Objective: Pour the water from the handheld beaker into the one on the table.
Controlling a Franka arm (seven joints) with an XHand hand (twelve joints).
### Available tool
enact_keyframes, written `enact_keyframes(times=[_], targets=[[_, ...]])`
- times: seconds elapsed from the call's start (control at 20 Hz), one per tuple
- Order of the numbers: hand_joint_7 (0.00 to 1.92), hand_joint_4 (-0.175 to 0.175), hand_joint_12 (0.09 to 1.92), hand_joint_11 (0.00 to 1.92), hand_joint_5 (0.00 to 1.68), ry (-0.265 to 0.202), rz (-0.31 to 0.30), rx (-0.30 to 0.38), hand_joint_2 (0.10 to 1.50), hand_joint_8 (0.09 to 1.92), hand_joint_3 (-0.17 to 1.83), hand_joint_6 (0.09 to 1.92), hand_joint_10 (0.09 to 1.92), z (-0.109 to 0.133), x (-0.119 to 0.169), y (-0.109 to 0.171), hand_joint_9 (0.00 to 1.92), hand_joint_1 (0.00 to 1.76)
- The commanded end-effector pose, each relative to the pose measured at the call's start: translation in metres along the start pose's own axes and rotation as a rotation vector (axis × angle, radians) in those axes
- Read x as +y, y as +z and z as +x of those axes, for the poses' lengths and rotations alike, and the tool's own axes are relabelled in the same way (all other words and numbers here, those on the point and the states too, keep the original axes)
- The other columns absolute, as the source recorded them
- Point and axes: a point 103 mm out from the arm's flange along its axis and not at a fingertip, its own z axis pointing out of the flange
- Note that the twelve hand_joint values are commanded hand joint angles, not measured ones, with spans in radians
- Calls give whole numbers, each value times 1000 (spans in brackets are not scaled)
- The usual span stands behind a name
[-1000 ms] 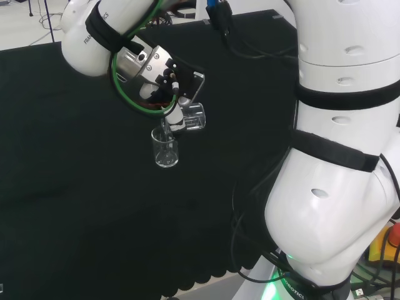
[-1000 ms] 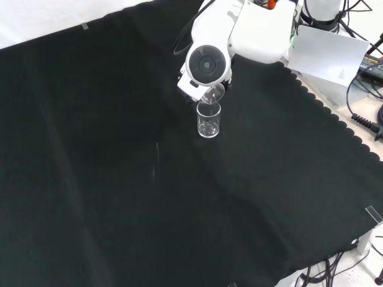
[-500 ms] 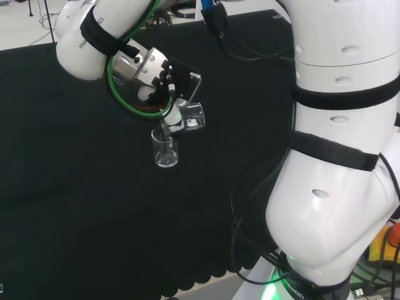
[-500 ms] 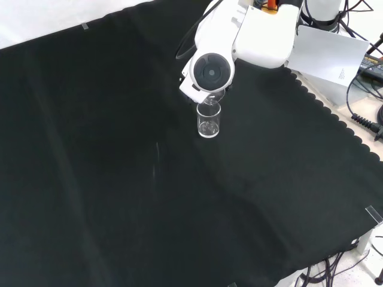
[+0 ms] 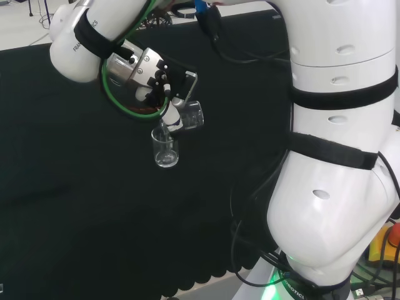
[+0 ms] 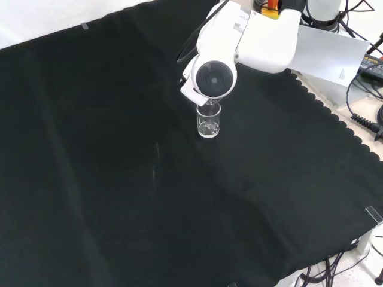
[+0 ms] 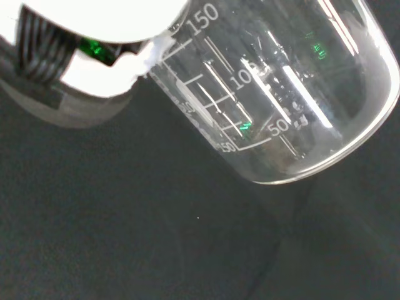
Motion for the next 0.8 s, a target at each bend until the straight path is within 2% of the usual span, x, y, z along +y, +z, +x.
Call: enact_keyframes(times=[0.05,0.8], targets=[[1562,-2,676,1421,1261,8,20,-24,616,561,754,739,163,1,-1,-3,1710,1169],[1557,3,676,1421,1259,22,41,-44,618,569,753,744,170,3,-6,-10,1706,1167]])
